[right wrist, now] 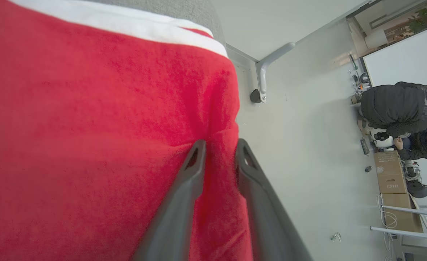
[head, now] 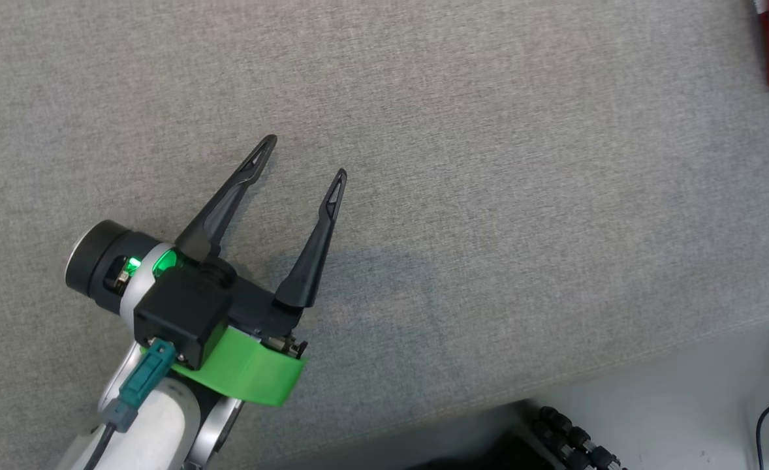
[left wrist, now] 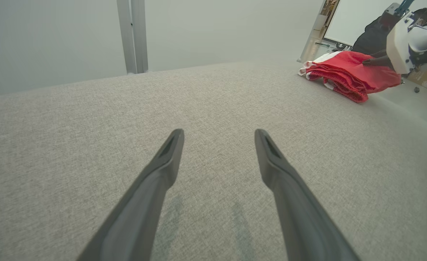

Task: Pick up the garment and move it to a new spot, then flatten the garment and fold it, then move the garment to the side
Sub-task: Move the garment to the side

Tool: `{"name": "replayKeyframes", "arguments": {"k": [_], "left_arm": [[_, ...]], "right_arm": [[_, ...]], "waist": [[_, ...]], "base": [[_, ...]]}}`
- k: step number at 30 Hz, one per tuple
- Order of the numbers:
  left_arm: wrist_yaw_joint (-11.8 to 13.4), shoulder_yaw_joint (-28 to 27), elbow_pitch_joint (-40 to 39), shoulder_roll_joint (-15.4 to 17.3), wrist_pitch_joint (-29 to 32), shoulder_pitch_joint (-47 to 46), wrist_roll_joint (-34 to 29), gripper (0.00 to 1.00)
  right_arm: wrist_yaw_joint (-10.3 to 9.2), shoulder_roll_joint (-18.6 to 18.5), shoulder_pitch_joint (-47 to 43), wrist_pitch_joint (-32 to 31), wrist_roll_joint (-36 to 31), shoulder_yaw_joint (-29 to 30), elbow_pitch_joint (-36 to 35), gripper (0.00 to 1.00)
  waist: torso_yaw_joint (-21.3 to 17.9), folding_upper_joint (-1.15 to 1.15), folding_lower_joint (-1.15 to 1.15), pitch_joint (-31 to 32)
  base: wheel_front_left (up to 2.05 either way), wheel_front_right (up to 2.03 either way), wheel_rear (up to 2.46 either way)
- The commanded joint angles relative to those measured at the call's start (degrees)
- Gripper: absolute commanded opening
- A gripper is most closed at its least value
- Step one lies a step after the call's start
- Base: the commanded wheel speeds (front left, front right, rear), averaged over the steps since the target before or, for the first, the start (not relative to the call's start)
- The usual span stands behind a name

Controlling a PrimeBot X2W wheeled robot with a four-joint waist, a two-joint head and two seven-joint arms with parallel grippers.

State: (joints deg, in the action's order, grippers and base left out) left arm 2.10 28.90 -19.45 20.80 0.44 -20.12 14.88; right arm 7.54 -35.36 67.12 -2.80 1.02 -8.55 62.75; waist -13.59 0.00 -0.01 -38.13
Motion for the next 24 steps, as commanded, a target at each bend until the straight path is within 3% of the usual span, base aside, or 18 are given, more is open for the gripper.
{"name": "replayKeyframes", "arguments": {"k": [1,4,12,19,24], "left_arm": [[0.1,0.1,-0.31,0.49,0.1,-0.37,-0.14,1.0],[0.17,0.23,-0.11,0.24,-0.29,-0.54,0.0,1.0],[0.56,0.21,3.32,-1.29,-3.62,0.35,1.16,1.0],[2.15,-2.0,10.26,-3.83,-9.05,4.42,5.6,1.0],[3.93,-4.2,16.08,-4.93,-11.38,7.84,8.29,1.0]], "right_arm": [[-0.1,-0.8,0.67,2.31,-1.56,0.15,0.3,1.0],[-0.1,-1.54,0.89,4.44,-3.71,1.01,1.09,1.0],[-0.1,1.61,-1.98,12.09,-2.92,4.59,1.53,1.0],[-0.1,7.81,-9.5,15.91,1.22,5.81,0.18,1.0],[-0.09,12.74,-16.67,16.8,7.69,5.07,-4.12,1.0]], "waist": [[0.96,0.0,0.01,-1.25],[1.92,0.0,0.01,-0.87],[4.83,0.0,0.01,4.27],[7.11,0.0,0.01,13.57],[8.08,0.0,0.01,20.68]], "base": [[0.0,0.0,0.0],[0.0,0.0,0.0],[0.0,0.0,0.0],[0.0,0.0,0.0],[0.0,0.0,0.0]]}}
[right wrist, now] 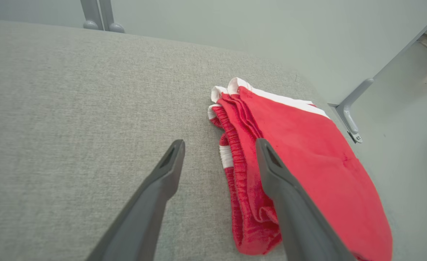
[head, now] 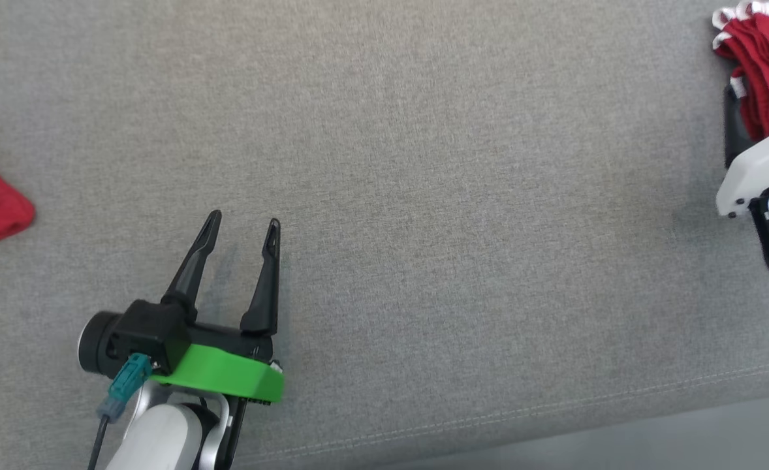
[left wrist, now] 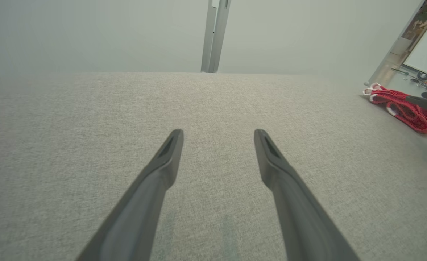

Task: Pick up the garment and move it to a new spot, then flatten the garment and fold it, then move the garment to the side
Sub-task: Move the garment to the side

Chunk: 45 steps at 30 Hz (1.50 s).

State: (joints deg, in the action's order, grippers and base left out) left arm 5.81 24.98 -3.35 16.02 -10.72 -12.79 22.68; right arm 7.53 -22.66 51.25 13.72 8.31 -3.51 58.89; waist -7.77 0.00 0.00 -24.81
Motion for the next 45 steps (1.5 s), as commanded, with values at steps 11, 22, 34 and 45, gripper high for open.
{"name": "replayKeyframes", "arguments": {"k": [11,22,34,45], "left_arm": [[3.07,-5.38,8.77,-2.16,-3.51,6.82,4.9,1.0],[3.16,-11.25,11.58,-3.23,-4.54,11.0,4.7,1.0],[-0.53,-11.98,16.8,-1.12,-4.44,13.35,1.99,1.0],[-1.03,-15.89,16.83,-3.37,-4.45,16.32,0.97,1.0]], "right_arm": [[-0.08,6.26,-16.4,-2.43,14.0,-0.36,-13.48,1.0],[-0.07,13.12,-29.24,-5.7,17.22,3.69,-26.22,1.0],[-0.07,18.75,-40.43,-7.98,11.19,5.66,-34.03,1.0],[-0.07,19.79,-45.91,-7.9,6.56,5.82,-35.69,1.0]], "waist": [[5.32,0.0,0.0,21.01],[8.38,0.0,0.0,27.36],[9.72,0.0,0.0,28.62],[8.97,0.0,0.0,29.19]], "base": [[0.0,0.0,0.0],[0.0,0.0,0.0],[0.0,0.0,0.0],[0.0,0.0,0.0]]}}
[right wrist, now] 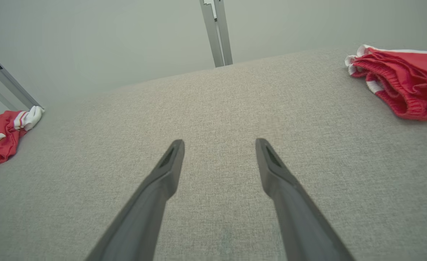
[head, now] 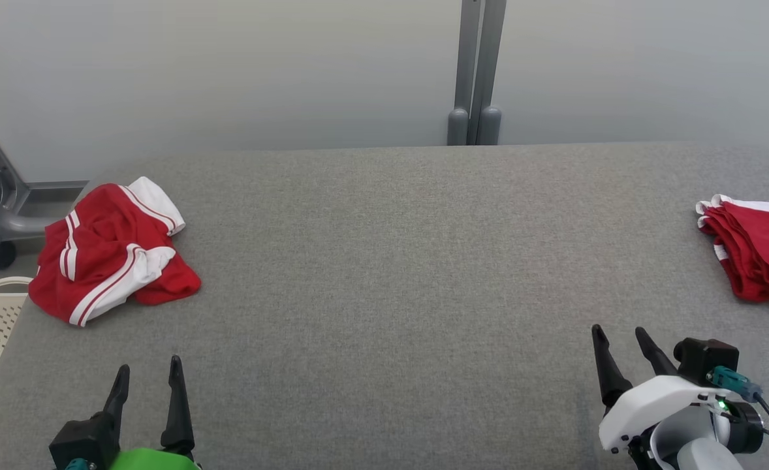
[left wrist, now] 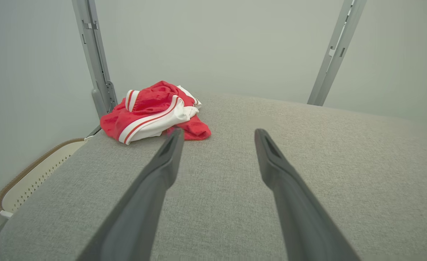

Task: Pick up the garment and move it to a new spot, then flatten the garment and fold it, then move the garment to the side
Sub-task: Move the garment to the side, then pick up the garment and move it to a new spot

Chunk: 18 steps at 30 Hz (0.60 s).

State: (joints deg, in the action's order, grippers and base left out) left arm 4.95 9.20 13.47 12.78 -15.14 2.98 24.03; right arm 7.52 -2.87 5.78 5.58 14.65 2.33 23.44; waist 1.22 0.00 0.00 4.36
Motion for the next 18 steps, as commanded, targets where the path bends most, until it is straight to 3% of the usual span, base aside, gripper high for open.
{"name": "replayKeyframes", "arguments": {"k": [1,11,18], "left_arm": [[-0.55,-0.54,0.19,-0.22,-0.02,0.62,-0.29,1.0],[-2.68,-2.0,1.98,-1.25,-0.02,0.03,-1.7,1.0],[-3.44,-2.01,2.62,-1.63,-0.02,-0.45,-2.68,1.0]], "right_arm": [[-0.06,0.01,-0.68,0.45,0.82,-0.24,-0.27,1.0],[-0.06,-0.01,-1.15,1.41,4.15,-0.45,0.29,1.0],[-0.06,0.0,-1.57,1.86,4.59,-0.46,1.06,1.0]], "waist": [[-0.07,0.0,0.0,0.06],[0.02,0.0,0.0,-0.09],[2.82,0.0,0.0,-0.08]], "base": [[0.0,0.0,0.0],[0.0,0.0,0.0],[0.0,0.0,0.0]]}}
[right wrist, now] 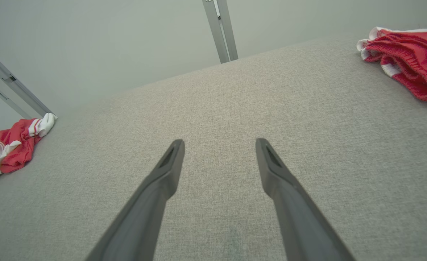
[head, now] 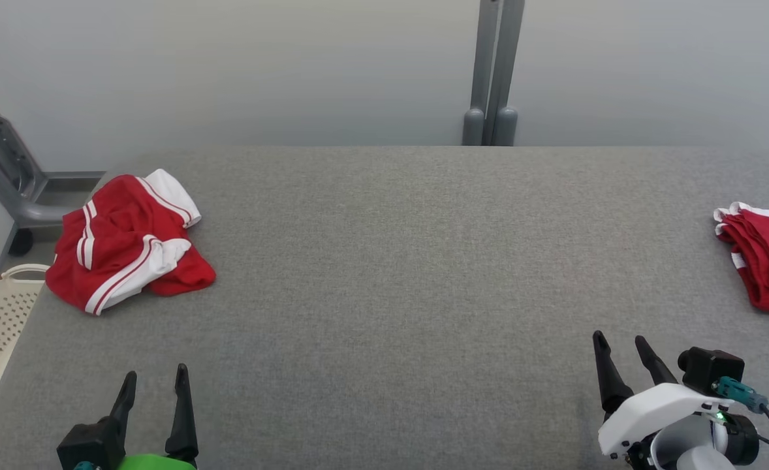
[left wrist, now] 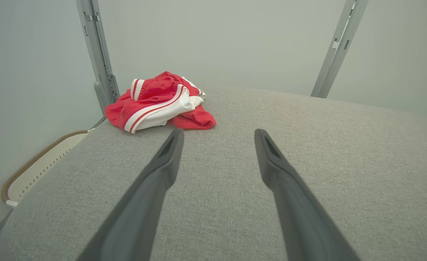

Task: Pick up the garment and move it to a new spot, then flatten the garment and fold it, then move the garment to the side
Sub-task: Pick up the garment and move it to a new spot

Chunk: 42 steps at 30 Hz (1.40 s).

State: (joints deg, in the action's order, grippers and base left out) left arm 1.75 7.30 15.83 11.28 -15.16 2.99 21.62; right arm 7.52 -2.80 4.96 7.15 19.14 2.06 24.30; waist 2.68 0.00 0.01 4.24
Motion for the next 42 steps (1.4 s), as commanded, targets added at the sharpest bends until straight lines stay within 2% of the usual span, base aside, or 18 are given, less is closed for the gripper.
{"name": "replayKeyframes", "arguments": {"k": [1,21,27,36,42], "left_arm": [[-0.33,-0.05,0.45,-0.05,0.0,-0.39,-0.39,1.0],[0.17,-0.1,-0.39,2.05,0.82,1.76,-0.33,1.0],[0.52,0.03,-1.38,2.44,1.48,2.68,-0.03,1.0],[1.35,-0.79,-2.89,2.95,1.01,3.97,0.49,1.0],[-0.22,-1.2,-4.15,2.67,0.48,2.71,1.62,1.0]], "right_arm": [[-0.06,-0.08,-0.85,0.54,-0.51,-0.6,0.2,1.0],[-0.06,-0.11,0.21,3.17,0.72,-5.43,3.35,1.0],[-0.06,-0.11,0.72,3.76,1.43,-6.92,4.26,1.0],[-0.06,-0.13,1.81,4.13,1.51,-8.84,5.55,1.0],[-0.06,-0.13,1.87,3.65,1.76,-9.61,5.81,1.0]], "waist": [[2.0,0.0,-0.01,0.09],[18.7,0.0,-0.01,0.86],[22.48,0.0,-0.01,0.97],[24.02,0.0,-0.01,0.56],[23.68,0.0,-0.01,0.81]], "base": [[0.0,0.0,0.0],[0.0,0.0,0.0],[0.0,0.0,0.0],[0.0,0.0,0.0],[0.0,0.0,0.0]]}}
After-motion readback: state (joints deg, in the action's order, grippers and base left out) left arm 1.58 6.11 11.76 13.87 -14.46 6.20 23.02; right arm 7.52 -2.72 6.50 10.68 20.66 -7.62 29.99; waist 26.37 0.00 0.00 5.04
